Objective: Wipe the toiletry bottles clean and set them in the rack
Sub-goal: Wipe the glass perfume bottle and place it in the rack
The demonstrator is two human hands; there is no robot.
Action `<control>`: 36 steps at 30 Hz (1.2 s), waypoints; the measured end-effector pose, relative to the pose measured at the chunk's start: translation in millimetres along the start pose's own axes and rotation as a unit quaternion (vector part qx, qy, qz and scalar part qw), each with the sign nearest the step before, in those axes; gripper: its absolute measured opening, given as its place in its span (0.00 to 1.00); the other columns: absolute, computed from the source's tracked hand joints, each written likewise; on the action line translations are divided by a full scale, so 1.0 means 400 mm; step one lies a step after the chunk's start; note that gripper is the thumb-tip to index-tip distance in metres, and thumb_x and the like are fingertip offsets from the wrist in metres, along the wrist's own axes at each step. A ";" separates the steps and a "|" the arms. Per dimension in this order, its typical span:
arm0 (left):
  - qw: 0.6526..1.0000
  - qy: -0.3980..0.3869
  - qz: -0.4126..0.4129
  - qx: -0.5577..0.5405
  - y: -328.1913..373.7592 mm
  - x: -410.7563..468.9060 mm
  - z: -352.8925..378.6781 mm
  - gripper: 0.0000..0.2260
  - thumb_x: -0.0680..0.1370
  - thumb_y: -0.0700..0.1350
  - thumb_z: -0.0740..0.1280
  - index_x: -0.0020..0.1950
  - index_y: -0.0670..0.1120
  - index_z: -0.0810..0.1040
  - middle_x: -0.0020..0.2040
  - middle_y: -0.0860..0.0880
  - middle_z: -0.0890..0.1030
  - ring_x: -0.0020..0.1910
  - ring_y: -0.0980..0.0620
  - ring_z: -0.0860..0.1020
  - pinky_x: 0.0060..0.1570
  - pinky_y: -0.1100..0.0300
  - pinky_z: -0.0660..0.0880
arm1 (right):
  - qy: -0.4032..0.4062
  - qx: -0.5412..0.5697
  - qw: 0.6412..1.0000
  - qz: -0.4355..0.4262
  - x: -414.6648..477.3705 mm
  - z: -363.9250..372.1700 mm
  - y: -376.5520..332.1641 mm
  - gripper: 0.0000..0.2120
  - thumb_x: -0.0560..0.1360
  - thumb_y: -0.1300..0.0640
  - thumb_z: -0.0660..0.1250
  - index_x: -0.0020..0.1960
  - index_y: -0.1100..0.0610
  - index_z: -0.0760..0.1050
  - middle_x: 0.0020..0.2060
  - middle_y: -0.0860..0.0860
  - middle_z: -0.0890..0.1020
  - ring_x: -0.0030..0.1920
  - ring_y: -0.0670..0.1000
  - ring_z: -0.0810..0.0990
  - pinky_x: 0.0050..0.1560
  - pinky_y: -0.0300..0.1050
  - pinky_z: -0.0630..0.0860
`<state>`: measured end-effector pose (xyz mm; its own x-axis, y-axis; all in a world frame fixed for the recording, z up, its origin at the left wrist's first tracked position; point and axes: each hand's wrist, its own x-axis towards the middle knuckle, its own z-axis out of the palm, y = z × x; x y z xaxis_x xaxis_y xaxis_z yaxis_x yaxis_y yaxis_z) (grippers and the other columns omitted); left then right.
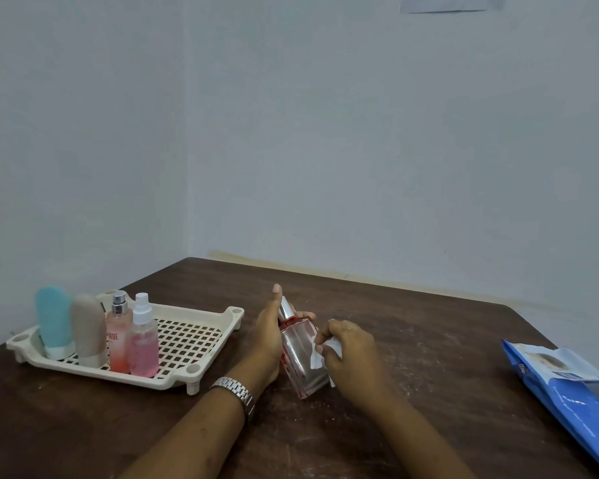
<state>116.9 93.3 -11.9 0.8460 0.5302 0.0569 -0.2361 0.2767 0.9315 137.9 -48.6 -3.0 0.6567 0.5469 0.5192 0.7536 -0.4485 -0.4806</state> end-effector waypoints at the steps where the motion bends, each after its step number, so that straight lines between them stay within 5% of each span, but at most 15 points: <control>1: 1.000 0.001 0.000 0.000 0.000 0.000 0.000 0.31 0.74 0.69 0.56 0.32 0.46 0.84 0.42 0.38 0.84 0.42 0.41 0.81 0.57 0.45 0.76 | 0.000 0.000 1.000 -0.006 -0.001 0.000 -0.002 0.12 0.76 0.58 0.65 0.40 0.43 0.68 0.45 0.41 0.73 0.43 0.35 0.70 0.37 0.25 0.67; 6: 0.999 -0.008 -0.014 -0.028 -0.001 0.001 0.000 0.31 0.72 0.69 0.59 0.33 0.42 0.85 0.41 0.37 0.83 0.46 0.38 0.80 0.60 0.41 0.74 | -0.012 0.032 0.999 -0.033 -0.007 -0.004 -0.012 0.06 0.76 0.55 0.65 0.43 0.44 0.72 0.43 0.38 0.72 0.44 0.35 0.72 0.38 0.26 0.66; 10: 0.999 -0.022 -0.020 -0.041 0.003 -0.004 0.005 0.26 0.72 0.64 0.64 0.32 0.42 0.83 0.40 0.39 0.82 0.41 0.41 0.80 0.54 0.44 0.74 | -0.015 0.087 0.995 -0.049 -0.007 -0.005 -0.020 0.11 0.73 0.55 0.68 0.40 0.41 0.72 0.42 0.38 0.76 0.46 0.36 0.74 0.42 0.28 0.68; 14: 0.998 -0.050 0.025 -0.031 0.013 -0.014 0.014 0.20 0.74 0.58 0.65 0.44 0.39 0.78 0.40 0.40 0.82 0.42 0.40 0.80 0.53 0.43 0.74 | 0.053 0.128 0.990 -0.030 0.002 -0.016 -0.012 0.11 0.73 0.58 0.69 0.39 0.43 0.73 0.42 0.41 0.79 0.45 0.39 0.77 0.42 0.31 0.72; 20: 0.990 -0.080 0.113 0.033 0.024 -0.042 0.033 0.12 0.76 0.54 0.64 0.41 0.45 0.74 0.42 0.38 0.82 0.44 0.39 0.79 0.54 0.40 0.74 | 0.171 0.135 0.976 -0.003 0.011 -0.035 0.020 0.06 0.73 0.62 0.69 0.43 0.51 0.77 0.42 0.47 0.80 0.44 0.40 0.77 0.41 0.25 0.70; 25: 0.977 -0.138 0.133 0.093 0.038 -0.070 0.043 0.07 0.78 0.47 0.63 0.47 0.44 0.74 0.42 0.45 0.81 0.38 0.54 0.81 0.40 0.64 0.78 | 0.240 0.151 0.958 -0.041 0.013 -0.049 0.003 0.04 0.72 0.64 0.70 0.44 0.57 0.80 0.42 0.48 0.80 0.45 0.41 0.78 0.42 0.25 0.71; 30: 0.959 -0.221 0.124 0.125 0.010 -0.073 0.053 0.07 0.78 0.40 0.64 0.56 0.42 0.73 0.50 0.46 0.81 0.45 0.55 0.82 0.43 0.64 0.77 | 0.274 0.190 0.941 -0.062 0.007 -0.058 -0.015 0.06 0.73 0.61 0.70 0.48 0.56 0.82 0.44 0.48 0.81 0.45 0.42 0.79 0.40 0.28 0.74; 36: 0.951 -0.251 0.135 0.117 -0.013 -0.079 0.065 0.28 0.65 0.55 0.74 0.61 0.49 0.71 0.51 0.53 0.84 0.53 0.55 0.82 0.48 0.63 0.77 | 0.205 0.236 0.948 -0.064 0.008 -0.059 -0.013 0.07 0.73 0.56 0.69 0.50 0.51 0.82 0.45 0.44 0.81 0.47 0.43 0.80 0.42 0.34 0.77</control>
<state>103.9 54.3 -9.1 0.9049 0.0917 0.4155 -0.4144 -0.0321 0.9095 136.6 -61.1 17.6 0.5901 0.2120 0.7790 0.7939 0.0229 -0.6076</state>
